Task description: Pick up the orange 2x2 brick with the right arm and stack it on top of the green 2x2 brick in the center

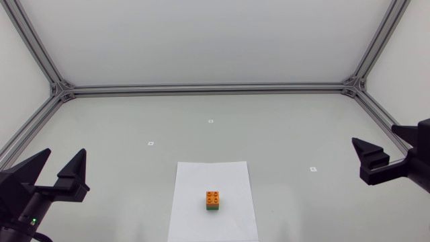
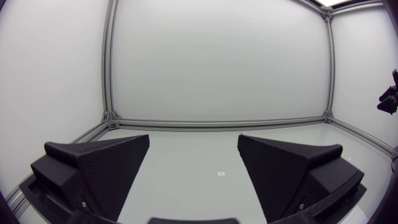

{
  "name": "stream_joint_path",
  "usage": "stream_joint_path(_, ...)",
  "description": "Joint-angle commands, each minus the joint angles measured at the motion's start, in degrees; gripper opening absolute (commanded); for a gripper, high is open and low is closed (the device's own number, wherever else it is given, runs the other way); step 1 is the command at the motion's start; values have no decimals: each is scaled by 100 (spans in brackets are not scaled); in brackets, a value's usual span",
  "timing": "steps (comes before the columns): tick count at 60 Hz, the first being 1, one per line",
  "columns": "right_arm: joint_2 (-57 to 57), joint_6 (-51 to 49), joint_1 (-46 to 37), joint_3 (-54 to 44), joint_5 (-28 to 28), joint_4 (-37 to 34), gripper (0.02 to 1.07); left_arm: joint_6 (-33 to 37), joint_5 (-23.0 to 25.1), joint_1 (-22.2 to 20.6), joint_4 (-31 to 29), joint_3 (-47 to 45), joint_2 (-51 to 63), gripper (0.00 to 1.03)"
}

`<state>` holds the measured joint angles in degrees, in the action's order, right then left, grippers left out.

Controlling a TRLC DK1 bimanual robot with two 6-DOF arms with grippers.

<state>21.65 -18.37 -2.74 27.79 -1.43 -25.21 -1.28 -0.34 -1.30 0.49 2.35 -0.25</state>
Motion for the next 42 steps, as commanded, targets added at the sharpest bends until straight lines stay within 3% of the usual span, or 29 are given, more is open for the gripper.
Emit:
stream_joint_path(1, -204, 277, -13, -318, 37, 219, 102, 75, 25, 16, -84, -235, -45, 99)
stream_joint_path(42, -1954, 1670, 243, -2515, 132, 2274, 102, 75, 25, 16, -84, -235, -45, 99)
